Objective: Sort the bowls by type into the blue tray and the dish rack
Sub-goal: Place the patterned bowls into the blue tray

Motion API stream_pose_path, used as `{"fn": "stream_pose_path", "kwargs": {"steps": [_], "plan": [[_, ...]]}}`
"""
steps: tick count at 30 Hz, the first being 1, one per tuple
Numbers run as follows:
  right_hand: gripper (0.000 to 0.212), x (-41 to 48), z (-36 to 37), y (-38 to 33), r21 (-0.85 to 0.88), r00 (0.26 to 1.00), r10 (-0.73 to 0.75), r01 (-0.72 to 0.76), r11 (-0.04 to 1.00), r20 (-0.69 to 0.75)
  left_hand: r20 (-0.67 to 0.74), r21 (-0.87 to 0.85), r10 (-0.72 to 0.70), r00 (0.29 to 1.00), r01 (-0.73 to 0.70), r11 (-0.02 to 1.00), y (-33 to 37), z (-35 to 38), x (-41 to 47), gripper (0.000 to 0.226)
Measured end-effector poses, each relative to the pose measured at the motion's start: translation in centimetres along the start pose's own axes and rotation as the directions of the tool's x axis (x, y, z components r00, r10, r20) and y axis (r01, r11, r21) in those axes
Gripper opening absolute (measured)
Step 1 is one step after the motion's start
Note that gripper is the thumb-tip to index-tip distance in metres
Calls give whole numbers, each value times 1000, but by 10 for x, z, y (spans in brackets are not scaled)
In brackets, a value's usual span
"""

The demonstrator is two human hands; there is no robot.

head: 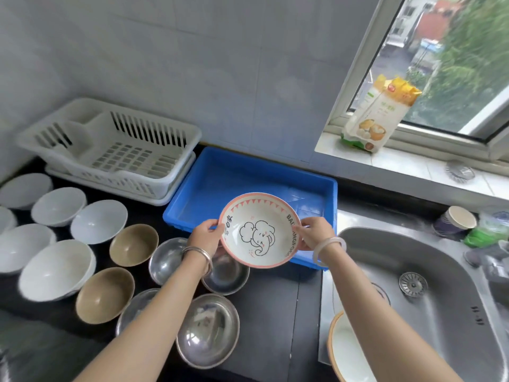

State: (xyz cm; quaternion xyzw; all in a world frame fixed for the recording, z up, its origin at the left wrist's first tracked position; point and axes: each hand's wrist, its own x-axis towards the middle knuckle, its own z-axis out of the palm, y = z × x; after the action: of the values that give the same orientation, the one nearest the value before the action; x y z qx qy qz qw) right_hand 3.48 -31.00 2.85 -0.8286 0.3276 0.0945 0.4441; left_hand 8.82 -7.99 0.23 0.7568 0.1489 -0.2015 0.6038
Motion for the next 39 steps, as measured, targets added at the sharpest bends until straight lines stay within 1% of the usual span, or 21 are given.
{"fn": "stream_pose_path", "kwargs": {"steps": [3,6,9,11,13,17,23,28,30,32,34,36,37,39], "plan": [[15,17,19,-15,121,999,41,-38,992,-24,-42,-17,27,999,-28,999,11,-7,23,15],[14,41,43,-34,181,997,68,-60,982,-37,-84,10,54,995,-53,999,22,-17,56,21],[14,65,65,-50,237,993,113,-102,966,-30,-94,61,61,994,-55,997,30,-24,90,22],[14,79,79,-55,253,990,142,-131,958,-25,-87,102,62,994,-53,993,31,-26,111,26],[13,90,92,-58,256,984,175,-163,953,-25,-66,146,48,997,-38,989,30,-28,130,26],[8,104,112,-61,262,976,217,-205,943,-20,-39,169,-4,999,11,986,21,-30,157,30],[19,114,127,-57,334,967,255,-236,913,-15,5,54,-104,995,103,993,12,-29,175,31],[25,115,135,-49,435,968,249,-236,869,28,15,49,-96,995,95,994,7,-29,185,34],[27,117,137,-47,472,970,239,-230,851,40,23,23,-95,995,95,995,7,-29,187,33],[29,116,136,-46,516,971,228,-233,824,75,25,-40,-118,993,119,992,6,-29,189,31],[29,111,134,-43,573,965,217,-264,776,150,49,-134,-191,980,196,971,3,-29,187,28],[29,104,133,-38,641,950,204,-311,702,238,96,-219,-271,958,286,933,1,-29,180,28],[31,101,134,-36,674,944,189,-327,662,272,102,-239,-284,953,301,923,0,-28,178,29],[36,99,135,-34,723,939,149,-334,605,310,63,-237,-265,962,273,932,-4,-26,176,28]]}}
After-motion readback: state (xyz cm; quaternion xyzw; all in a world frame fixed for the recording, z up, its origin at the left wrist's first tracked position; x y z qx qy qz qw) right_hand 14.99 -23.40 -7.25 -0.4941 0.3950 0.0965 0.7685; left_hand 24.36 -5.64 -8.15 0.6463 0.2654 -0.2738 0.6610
